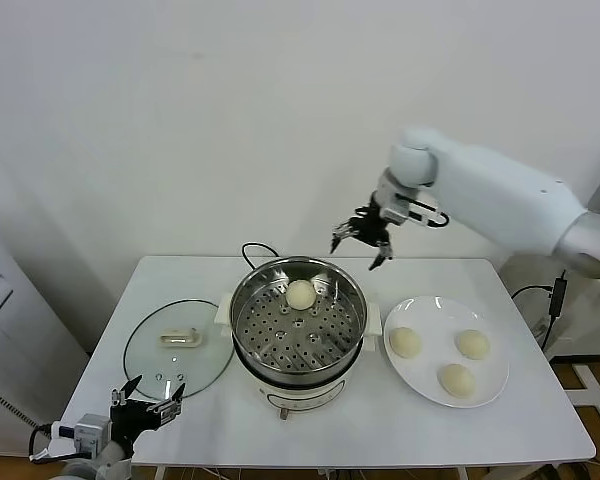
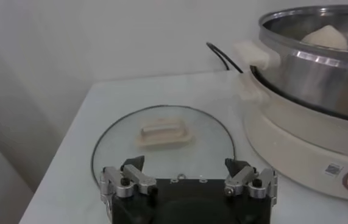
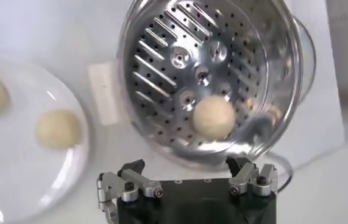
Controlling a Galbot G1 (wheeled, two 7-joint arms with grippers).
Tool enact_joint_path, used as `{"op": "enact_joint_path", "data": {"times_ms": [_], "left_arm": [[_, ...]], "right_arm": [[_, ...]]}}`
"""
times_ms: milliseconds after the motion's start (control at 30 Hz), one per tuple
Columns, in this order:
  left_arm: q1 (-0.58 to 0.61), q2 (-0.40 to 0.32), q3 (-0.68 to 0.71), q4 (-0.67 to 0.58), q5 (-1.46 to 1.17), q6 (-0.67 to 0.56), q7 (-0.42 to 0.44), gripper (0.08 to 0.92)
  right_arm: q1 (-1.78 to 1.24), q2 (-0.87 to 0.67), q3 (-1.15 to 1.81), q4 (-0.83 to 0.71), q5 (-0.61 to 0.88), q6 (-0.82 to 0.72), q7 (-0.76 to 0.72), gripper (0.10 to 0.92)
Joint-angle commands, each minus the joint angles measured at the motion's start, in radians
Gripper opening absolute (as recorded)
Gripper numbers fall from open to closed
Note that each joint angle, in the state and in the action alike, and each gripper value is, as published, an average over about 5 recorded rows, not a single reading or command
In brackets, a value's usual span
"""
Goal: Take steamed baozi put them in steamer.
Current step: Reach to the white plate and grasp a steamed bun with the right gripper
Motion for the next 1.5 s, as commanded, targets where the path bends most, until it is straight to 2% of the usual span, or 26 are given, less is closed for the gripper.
{"op": "enact_joint_path", "data": {"times_ms": [33,700,1500], "left_arm": [[0.000,-0.004,-0.001,-0.004,0.001,0.002,0.000,0.823],[0.010,-0.015,-0.002,-0.023,0.001,0.004,0.000,0.823],[0.010,-0.011,-0.001,-0.024,0.000,0.000,0.003,0.823]], "right_arm": [[0.004,-0.151,-0.089,0.002,0.139,-0.294,0.001,0.823],[-0.243,-0.170,-0.090,-0.016,0.204,-0.399,0.100,0.823],[-0.420,-0.091,0.032,-0.132,0.092,-0.422,0.155,0.811]]}}
